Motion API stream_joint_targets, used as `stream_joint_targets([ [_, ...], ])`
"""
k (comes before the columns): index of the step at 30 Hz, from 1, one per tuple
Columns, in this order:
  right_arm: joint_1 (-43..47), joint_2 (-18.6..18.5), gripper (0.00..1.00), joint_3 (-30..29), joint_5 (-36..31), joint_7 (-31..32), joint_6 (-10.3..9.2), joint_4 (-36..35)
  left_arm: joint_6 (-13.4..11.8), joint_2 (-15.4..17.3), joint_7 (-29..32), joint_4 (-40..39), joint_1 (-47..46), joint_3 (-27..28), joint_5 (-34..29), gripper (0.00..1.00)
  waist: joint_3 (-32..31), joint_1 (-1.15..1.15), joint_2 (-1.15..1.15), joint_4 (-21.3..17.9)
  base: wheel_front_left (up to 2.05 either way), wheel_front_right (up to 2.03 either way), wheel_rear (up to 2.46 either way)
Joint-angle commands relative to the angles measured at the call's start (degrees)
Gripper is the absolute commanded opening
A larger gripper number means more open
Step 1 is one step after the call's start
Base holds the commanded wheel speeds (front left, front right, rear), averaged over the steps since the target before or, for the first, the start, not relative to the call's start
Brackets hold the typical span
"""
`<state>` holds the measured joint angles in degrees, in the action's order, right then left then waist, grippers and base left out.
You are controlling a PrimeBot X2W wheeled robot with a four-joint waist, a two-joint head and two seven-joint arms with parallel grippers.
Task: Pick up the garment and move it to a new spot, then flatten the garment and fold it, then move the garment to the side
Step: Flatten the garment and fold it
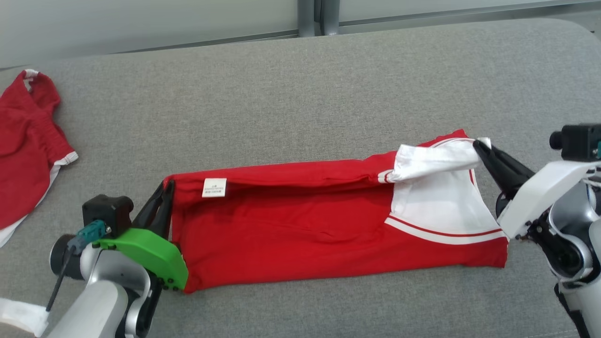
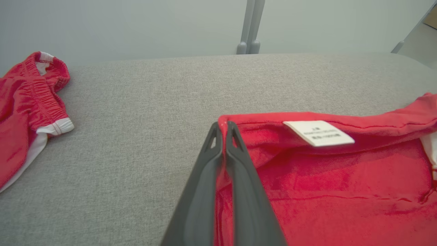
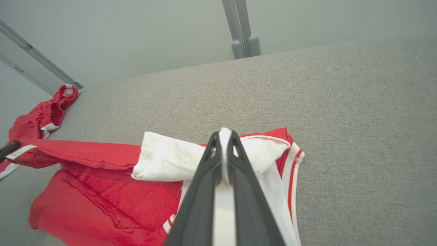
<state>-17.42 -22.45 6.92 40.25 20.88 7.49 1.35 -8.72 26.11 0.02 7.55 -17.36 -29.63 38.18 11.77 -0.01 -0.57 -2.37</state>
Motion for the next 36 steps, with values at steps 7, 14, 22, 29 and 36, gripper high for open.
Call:
stream_joint_targets([
  [7,7.3,4.5,0.0,-2.7,-1.7,-0.1,0.01,-2.0,-1.6,-0.4,-0.1,-1.6,6.4,-0.2,2.0,0.0,0.0,0.01,0.57,-1.2,0.0,0.0,0.0],
  [14,8.3,6.2,0.0,-2.2,-3.4,-4.8,0.01,3.7,-1.2,-1.5,-1.5,2.6,7.2,-0.8,2.2,0.0,0.4,0.01,0.57,-1.7,0.0,0.0,0.0],
  [22,10.6,5.2,0.75,-0.1,-3.8,-10.3,0.0,5.8,-2.3,-2.5,-4.5,3.0,10.0,0.4,3.4,1.0,0.1,0.01,0.57,-2.1,0.0,0.0,0.0],
  [29,14.9,4.8,1.0,-1.3,-3.9,-13.5,0.0,5.9,-4.5,-2.9,-7.2,-0.2,13.7,2.1,4.3,1.0,-1.3,0.01,0.57,-2.6,0.0,0.0,0.0],
  [36,17.1,6.1,1.0,-4.9,-5.2,-14.1,0.01,4.3,-6.7,-3.0,-9.5,-3.4,14.8,3.0,3.3,1.0,-2.8,0.01,0.57,-3.1,0.0,0.0,0.0],
])
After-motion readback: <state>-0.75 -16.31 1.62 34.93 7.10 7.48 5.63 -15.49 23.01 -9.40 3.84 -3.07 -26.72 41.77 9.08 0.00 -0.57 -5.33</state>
